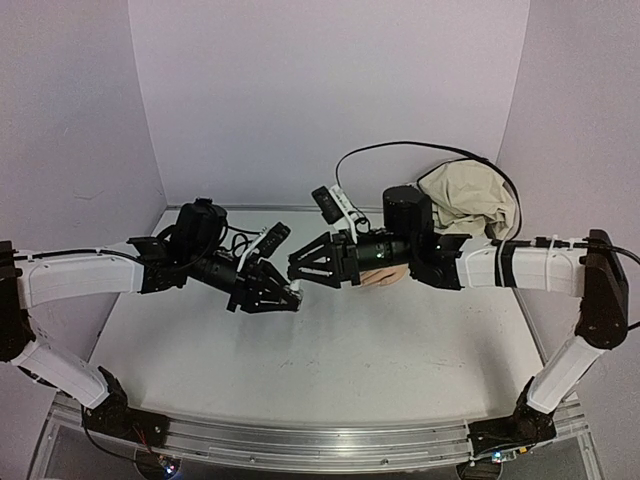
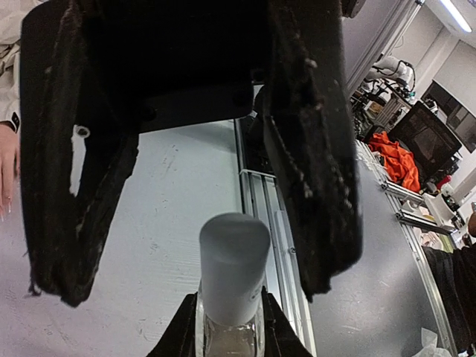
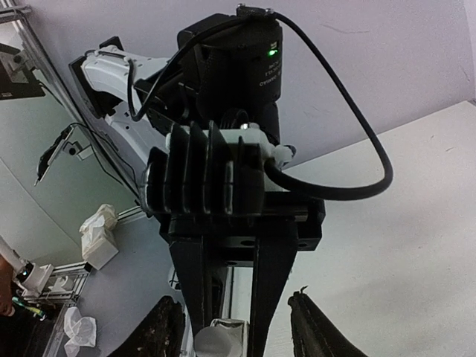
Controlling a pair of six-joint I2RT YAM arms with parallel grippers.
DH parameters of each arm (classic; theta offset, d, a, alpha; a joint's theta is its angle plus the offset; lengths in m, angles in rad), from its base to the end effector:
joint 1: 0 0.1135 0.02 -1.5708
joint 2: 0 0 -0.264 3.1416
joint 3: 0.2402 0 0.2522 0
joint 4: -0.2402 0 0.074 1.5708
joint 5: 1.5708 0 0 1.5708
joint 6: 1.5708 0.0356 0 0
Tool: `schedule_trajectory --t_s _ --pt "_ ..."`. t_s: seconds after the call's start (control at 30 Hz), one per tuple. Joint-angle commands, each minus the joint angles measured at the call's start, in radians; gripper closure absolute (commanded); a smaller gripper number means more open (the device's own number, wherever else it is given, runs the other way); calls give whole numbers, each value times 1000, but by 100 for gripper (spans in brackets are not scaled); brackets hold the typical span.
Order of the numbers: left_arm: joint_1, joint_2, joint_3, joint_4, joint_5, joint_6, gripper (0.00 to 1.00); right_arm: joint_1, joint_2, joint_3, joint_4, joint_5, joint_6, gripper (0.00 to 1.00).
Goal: Paint the nails
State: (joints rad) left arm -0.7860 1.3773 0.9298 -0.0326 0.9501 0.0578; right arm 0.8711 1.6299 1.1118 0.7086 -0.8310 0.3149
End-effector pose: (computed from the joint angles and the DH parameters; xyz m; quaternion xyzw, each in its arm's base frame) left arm 0.1915 -0.2328 0.2769 0.5278 0.5965 -0.5297 0.2918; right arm 0.2210 0.3033 0.3264 -0.4592 0.4747 0.6074 0.4415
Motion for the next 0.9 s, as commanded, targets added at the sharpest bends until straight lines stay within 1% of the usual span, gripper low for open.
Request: schedule_trajectory --t_s 0.0,0.13,0.33,0.47,0.57,0.67,0.8,0.87 --pt "-7 -9 57 48 64 0 100 1 22 69 109 -138 37 52" --pt "-9 -19 55 48 58 6 100 3 53 73 140 -185 68 63" --pt "-9 -27 52 48 49 13 100 16 79 82 156 -213 80 68" --pt "-8 -33 51 48 46 17 100 18 85 83 156 -212 78 78" --pt "-9 -44 44 49 20 24 100 21 90 84 155 -207 79 88" --pt "-7 -64 39 49 -45 31 100 29 101 79 155 -182 72 99" --pt "2 -113 17 49 -193 49 100 55 121 82 148 -112 70 100" --pt "7 -135 10 50 -285 49 100 83 137 95 116 -37 49 100"
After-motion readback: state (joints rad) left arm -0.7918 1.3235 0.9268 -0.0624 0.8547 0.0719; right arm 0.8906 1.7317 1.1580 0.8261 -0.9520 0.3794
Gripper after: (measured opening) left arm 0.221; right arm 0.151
